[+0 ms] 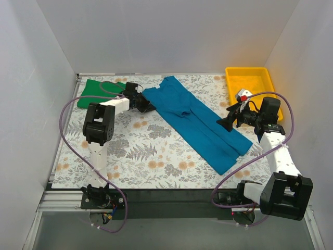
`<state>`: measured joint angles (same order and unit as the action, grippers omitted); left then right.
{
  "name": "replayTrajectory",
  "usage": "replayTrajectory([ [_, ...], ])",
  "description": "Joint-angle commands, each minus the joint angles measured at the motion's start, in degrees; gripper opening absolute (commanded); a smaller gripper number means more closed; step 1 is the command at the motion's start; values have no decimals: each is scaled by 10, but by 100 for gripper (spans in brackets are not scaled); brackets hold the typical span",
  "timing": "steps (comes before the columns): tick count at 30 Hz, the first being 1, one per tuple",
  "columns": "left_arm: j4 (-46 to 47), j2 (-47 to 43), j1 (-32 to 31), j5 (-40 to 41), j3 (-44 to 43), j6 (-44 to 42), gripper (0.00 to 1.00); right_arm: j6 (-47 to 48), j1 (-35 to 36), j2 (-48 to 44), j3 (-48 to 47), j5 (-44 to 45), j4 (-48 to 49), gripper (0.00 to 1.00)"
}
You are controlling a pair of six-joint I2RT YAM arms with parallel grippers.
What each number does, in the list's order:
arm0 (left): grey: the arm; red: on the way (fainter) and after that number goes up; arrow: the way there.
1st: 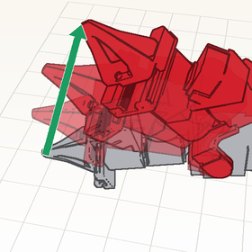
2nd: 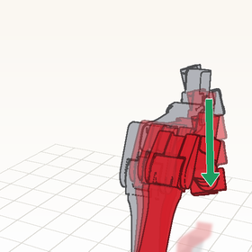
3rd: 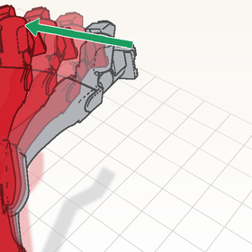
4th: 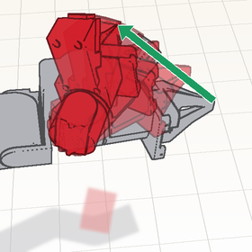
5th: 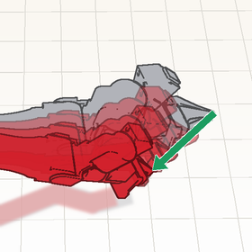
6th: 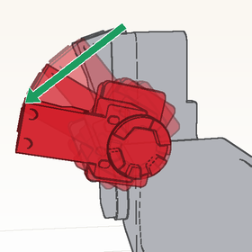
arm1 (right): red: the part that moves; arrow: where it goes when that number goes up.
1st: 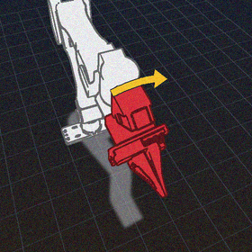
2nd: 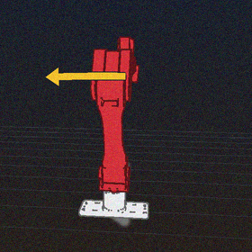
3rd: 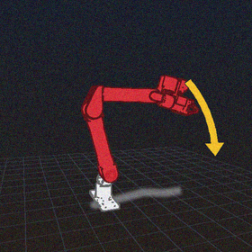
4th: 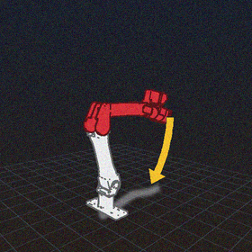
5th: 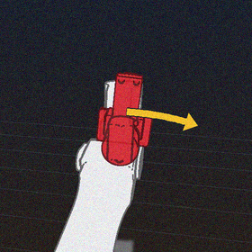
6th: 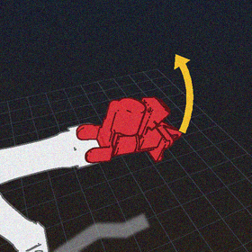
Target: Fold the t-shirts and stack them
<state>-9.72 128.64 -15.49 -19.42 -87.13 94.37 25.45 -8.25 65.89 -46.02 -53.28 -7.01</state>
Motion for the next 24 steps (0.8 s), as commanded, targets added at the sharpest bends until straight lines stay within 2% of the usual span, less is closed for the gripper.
replayTrajectory([
  [1, -106, -3, 75, 37, 30, -85, 0, -1, -3, 5, 2, -28, 19, 93],
  [3, -131, 2, 101, 7, 9, -122, 8, 4, -3, 8, 1, -38, 14, 93],
  [4, -152, 6, 106, -5, -3, -135, 17, 11, -3, 9, 1, -44, 11, 93],
  [5, -159, 6, 109, -17, -21, -149, 33, 19, -3, 13, 1, -49, 5, 93],
  [6, -166, 0, 111, -27, -30, -166, 40, 28, -2, 15, -1, -69, -12, 93],
  [8, -178, -16, 111, -57, -40, -200, 50, 98, 8, 28, -5, -95, -53, 91],
  [11, -168, -86, 111, -72, -23, -226, 52, 220, 52, 47, -21, -116, -156, 87],
  [12, -164, -138, 111, -68, 0, -233, 53, 232, 72, 49, -28, -84, -173, 86],
  [14, -143, -202, 111, -38, 36, -265, 54, 254, 156, 46, -25, -21, -193, 85],
  [15, -137, -272, 111, -19, 76, -283, 57, 267, 216, 43, -11, 55, -194, 85],
  [17, -114, -347, 111, 49, 122, -316, 63, 280, 262, 32, 8, 119, -192, 86],
  [18, -102, -423, 112, 61, 154, -322, 70, 286, 279, 28, 16, 164, -192, 86],
  [19, -75, -461, 112, 65, 213, -326, 80, 287, 302, 23, 32, 182, -191, 87],
  [21, -41, -563, 117, 46, 290, -314, 92, 292, 314, 14, 46, 217, -196, 88],
  [22, -8, -594, 117, 31, 362, -310, 96, 308, 321, 12, 53, 224, -201, 89],
  [24, 8, -660, 120, -2, 414, -296, 98, 324, 328, 1, 73, 239, -208, 90],
])
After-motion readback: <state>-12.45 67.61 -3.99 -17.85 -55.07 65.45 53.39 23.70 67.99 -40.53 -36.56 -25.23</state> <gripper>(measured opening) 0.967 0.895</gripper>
